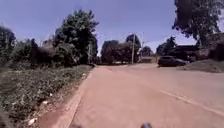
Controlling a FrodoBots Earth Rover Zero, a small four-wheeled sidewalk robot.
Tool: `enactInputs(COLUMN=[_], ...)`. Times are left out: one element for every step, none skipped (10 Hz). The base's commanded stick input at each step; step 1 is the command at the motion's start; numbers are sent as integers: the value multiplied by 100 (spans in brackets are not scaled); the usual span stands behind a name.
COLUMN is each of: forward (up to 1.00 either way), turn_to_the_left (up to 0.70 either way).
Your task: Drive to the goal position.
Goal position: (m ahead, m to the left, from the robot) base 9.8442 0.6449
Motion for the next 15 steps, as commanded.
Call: enactInputs(forward=[70, 70, 70, 70, 70, 70, 70, 70, 70, 70, 70, 70, 70, 70, 70], turn_to_the_left=[0, 0, 0, 0, 0, 0, 0, 0, 0, 0, 0, 0, 0, 0, 0])
